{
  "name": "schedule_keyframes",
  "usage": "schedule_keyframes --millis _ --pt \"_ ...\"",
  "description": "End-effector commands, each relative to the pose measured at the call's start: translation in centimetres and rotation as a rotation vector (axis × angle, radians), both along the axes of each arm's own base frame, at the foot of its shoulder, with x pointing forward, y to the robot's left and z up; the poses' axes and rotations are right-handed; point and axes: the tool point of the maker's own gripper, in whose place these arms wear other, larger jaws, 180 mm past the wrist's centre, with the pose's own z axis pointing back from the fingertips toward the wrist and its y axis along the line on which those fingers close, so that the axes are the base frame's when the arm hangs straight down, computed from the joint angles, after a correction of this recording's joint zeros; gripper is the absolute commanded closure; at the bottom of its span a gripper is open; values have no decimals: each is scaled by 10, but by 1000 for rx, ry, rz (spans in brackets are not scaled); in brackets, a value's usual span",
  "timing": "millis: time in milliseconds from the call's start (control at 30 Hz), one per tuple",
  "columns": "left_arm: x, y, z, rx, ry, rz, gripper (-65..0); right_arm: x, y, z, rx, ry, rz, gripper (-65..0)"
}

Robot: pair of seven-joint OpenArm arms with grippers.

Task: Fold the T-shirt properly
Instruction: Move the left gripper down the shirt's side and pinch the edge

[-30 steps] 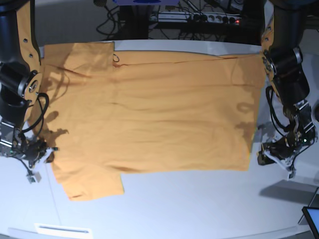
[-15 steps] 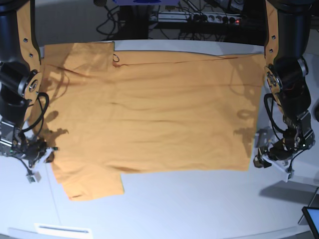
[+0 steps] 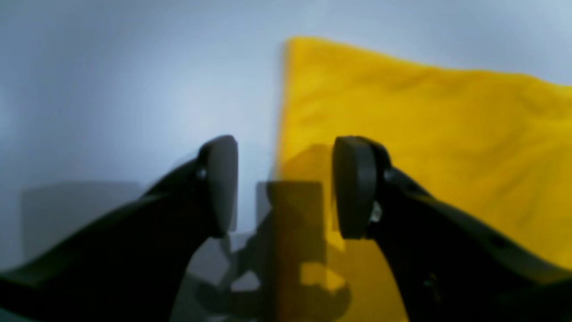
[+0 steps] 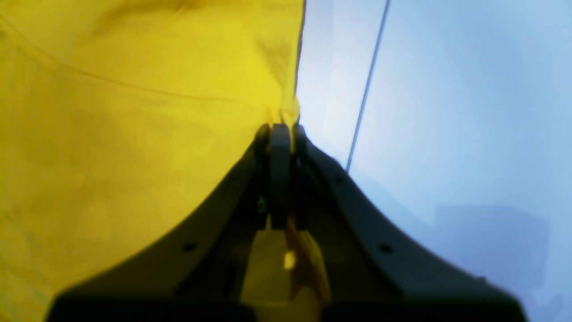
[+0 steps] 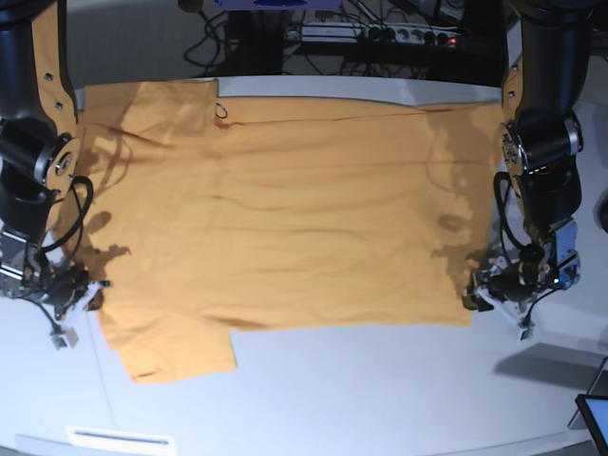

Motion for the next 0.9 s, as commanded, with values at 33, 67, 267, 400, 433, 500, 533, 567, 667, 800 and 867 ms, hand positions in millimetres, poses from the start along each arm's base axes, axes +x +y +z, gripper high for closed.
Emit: schedule_keyframes --millis 33,67,267,400,433,500,533,567,667,800,867 --pt "12 9 20 10 -47 8 -343 -6 -8 -2 -45 49 12 -3" --pt "12 8 19 11 -42 4 -343 -6 -8 -2 -45 49 12 -3" --pt "12 3 18 0 -42 2 -341 -6 -8 -2 -45 48 11 -3" --pt "12 2 16 1 -39 -1 -339 -6 -8 -2 -45 48 11 -3" --pt "12 1 16 0 -39 -2 -338 -5 -8 -1 -45 46 11 -3" --pt "13 -1 16 -5 -41 -2 -338 -5 -8 -1 -45 46 11 -3" --pt "13 -5 15 -10 -41 -6 -338 -5 -8 -1 -45 46 11 -3" --pt "14 -8 14 -12 -39 -13 -338 -5 -8 -1 -45 46 11 -3" --pt "15 -13 13 -15 -38 -22 -338 -5 -8 -1 -44 45 11 -3" --pt "16 -23 11 -28 -38 -33 -338 -5 -8 -2 -44 46 11 -3" --pt "17 -24 11 -29 -39 -35 -338 -5 -8 -2 -44 46 11 -3"
